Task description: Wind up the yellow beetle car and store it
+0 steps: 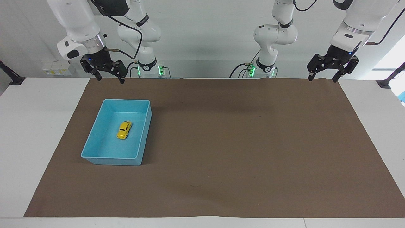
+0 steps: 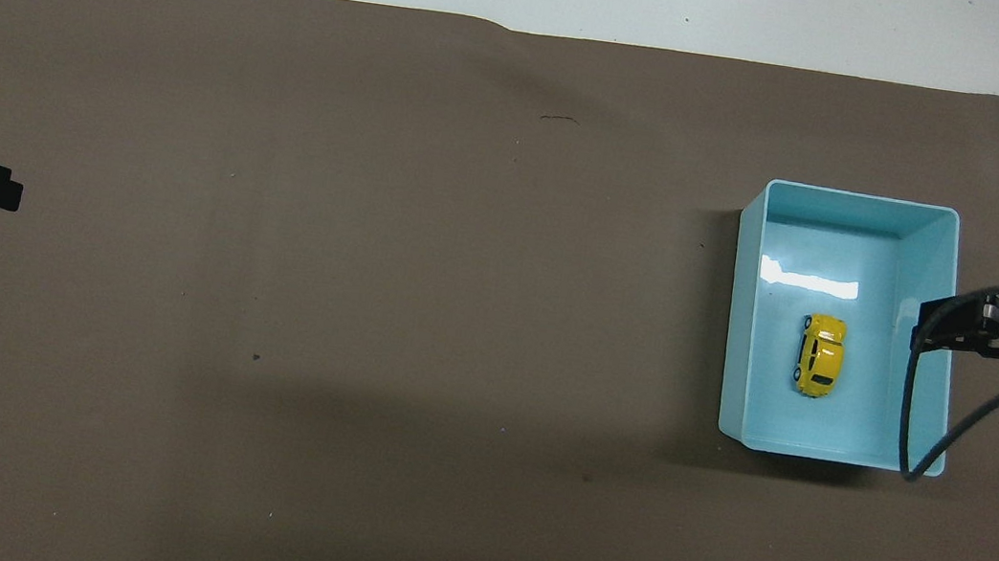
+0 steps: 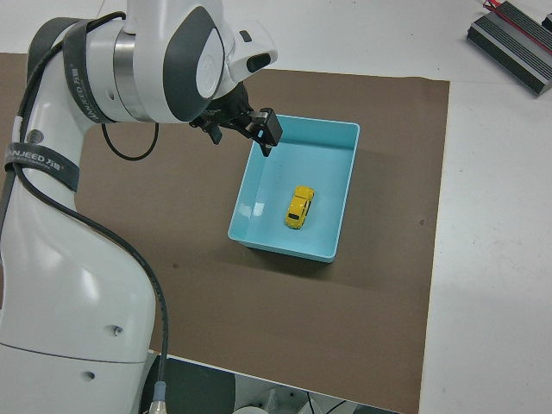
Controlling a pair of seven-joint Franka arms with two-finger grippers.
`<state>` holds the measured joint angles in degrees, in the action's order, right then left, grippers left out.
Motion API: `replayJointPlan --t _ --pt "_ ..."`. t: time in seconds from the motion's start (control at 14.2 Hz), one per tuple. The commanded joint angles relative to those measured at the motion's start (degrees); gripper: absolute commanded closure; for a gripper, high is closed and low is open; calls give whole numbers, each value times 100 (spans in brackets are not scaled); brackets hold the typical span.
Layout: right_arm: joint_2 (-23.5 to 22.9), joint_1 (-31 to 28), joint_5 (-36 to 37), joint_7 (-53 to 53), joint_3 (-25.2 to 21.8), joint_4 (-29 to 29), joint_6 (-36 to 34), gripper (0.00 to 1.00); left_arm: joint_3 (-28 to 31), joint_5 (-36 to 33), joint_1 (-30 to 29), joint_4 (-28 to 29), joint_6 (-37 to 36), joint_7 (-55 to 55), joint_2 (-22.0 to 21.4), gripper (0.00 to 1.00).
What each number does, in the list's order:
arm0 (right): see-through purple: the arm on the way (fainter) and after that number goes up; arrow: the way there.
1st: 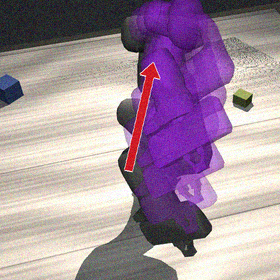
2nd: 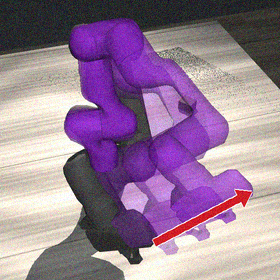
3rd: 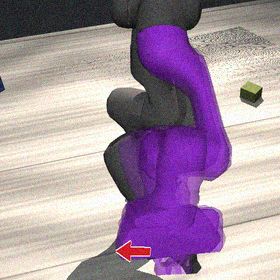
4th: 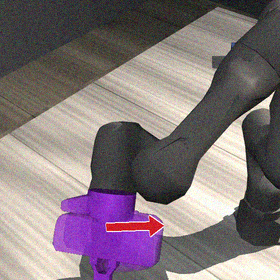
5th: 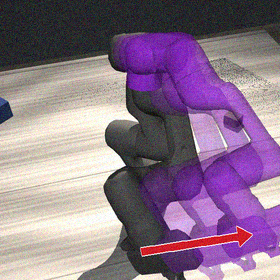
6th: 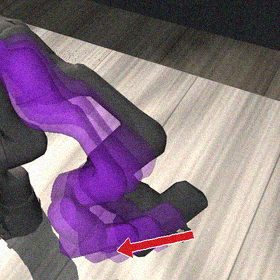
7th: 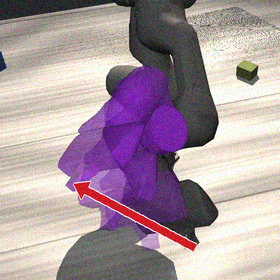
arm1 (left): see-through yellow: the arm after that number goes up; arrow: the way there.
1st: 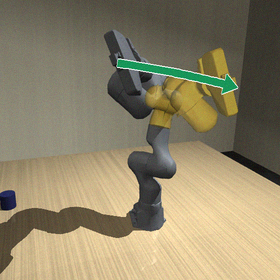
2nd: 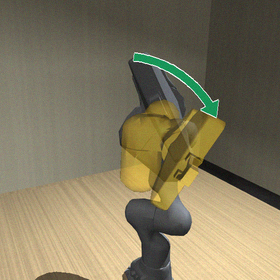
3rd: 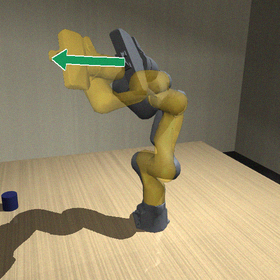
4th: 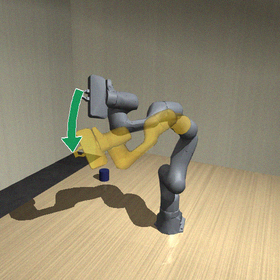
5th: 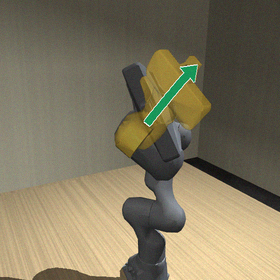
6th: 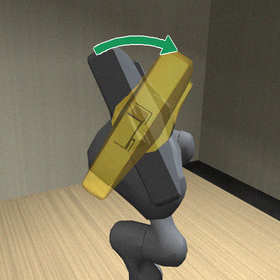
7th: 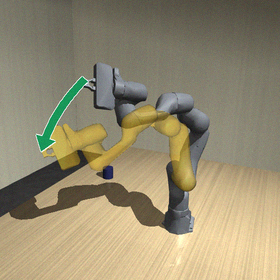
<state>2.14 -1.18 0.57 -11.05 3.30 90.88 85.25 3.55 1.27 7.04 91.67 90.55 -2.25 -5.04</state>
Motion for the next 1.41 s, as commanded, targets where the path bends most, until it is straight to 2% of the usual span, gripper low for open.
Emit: replayJointPlan --t 0.0,0.28,0.63,0.84,1.33 --pt "-109 21 -48 41 4 -202 -79 0 -39 -22 -80 -44 -99 -47 -32 0" --pt "-109 39 -57 41 4 -158 185 0 -47 -22 -80 -44 -99 -47 -32 0" --pt "-126 -40 -83 50 -4 -202 53 0 -39 -22 -80 -44 -99 -47 -32 0" --pt "-56 -40 -337 32 -75 -167 -43 0 -47 -22 -80 -53 -99 -47 -32 0" --pt "-47 -128 -303 41 -119 -158 -202 0 -39 -22 -80 -44 -99 -47 -32 0"
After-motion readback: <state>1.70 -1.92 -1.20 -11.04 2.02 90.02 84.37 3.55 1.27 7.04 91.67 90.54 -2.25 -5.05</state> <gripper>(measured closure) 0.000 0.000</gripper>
